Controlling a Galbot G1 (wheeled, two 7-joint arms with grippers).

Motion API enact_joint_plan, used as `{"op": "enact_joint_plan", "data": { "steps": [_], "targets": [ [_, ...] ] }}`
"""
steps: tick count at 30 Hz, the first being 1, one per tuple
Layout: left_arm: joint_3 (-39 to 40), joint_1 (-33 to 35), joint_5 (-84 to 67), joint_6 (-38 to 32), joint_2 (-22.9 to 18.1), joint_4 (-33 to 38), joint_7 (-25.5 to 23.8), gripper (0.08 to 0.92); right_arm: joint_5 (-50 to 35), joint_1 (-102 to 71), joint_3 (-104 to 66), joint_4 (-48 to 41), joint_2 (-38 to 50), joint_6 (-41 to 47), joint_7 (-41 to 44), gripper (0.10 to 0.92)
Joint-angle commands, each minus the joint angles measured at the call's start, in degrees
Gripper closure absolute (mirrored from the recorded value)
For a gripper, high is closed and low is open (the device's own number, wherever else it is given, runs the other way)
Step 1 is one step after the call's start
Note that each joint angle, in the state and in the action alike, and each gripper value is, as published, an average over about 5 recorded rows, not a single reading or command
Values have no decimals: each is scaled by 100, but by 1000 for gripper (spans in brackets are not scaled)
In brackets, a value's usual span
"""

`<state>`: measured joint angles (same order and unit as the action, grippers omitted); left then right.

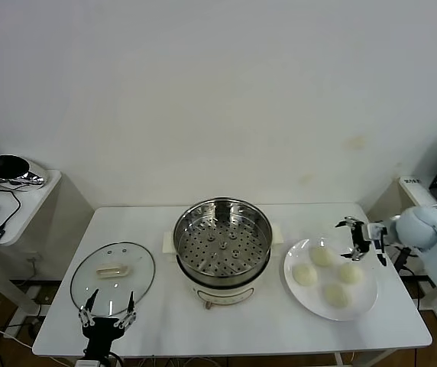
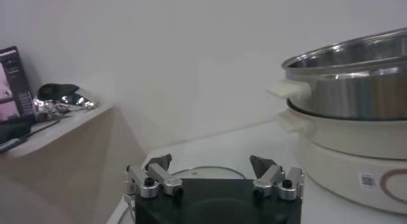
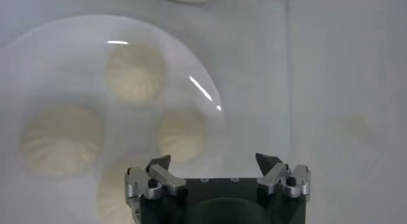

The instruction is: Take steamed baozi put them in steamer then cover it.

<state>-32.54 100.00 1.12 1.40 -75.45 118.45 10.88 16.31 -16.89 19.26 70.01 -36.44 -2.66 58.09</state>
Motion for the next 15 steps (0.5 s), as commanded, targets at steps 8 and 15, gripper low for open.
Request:
{"op": "enact_joint_plan", "data": {
  "steps": [8, 15],
  "targets": [
    [-122, 23, 11, -2, 46, -11, -9, 177, 42, 899, 1192, -1034, -666, -74, 442, 203],
    [-187, 27, 10, -12, 80, -3, -12, 177, 206, 1016, 1265, -1505, -1061, -43, 394, 203]
  ]
}}
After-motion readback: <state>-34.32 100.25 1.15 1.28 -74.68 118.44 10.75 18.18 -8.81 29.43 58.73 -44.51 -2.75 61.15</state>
